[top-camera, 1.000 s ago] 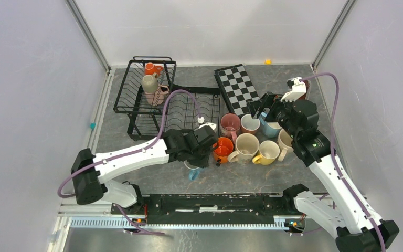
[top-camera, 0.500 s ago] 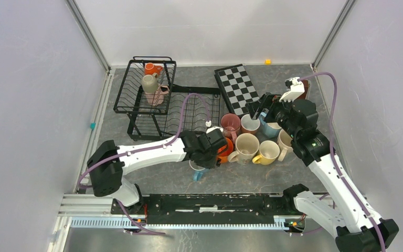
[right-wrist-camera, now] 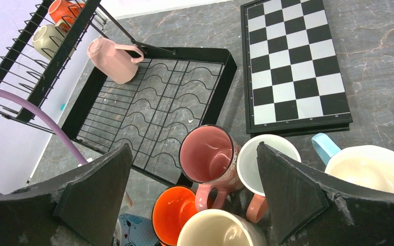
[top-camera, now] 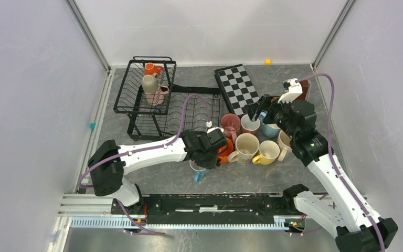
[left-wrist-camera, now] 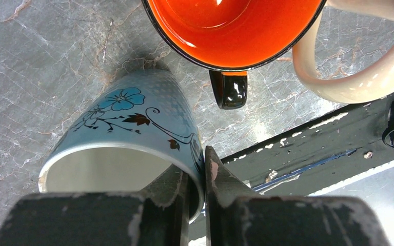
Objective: Unload the cups from the dish rack
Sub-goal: Place the cup at the center of the board.
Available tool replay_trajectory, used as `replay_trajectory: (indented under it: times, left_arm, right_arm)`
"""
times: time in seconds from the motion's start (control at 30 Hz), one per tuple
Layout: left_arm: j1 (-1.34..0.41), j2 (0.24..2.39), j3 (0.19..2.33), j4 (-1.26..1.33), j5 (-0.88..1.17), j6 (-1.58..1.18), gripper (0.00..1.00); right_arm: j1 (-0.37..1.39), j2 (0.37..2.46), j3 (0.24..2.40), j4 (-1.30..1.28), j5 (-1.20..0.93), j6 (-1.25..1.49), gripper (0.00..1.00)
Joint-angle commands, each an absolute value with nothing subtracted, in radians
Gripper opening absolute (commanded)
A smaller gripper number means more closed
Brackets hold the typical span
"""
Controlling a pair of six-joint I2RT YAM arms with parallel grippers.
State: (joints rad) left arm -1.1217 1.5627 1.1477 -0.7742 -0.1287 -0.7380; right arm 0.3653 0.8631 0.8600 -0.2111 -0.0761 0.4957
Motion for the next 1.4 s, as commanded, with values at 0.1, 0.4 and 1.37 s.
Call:
replay_trajectory:
  times: [0.1,0.4,1.37]
  left_arm:
    - [-1.125,1.543,1.223,-0.766,-0.139,-0.737,0.2]
    - [-1.125,1.537,1.225,-0.779,-0.146,-0.731,0.2]
    - [-1.125,1.568,1.222,-0.761,-0.11,-0.728,0.3]
  right_arm:
    - [0.365,0.862,0.848,-0.148,-0.092,0.481,0.98]
    - [0.364,0.864,0.834,-0.133,-0.101,0.487,0.98]
    - [0.365,0.855,0.807,-0.12,-0.114,0.492,0.98]
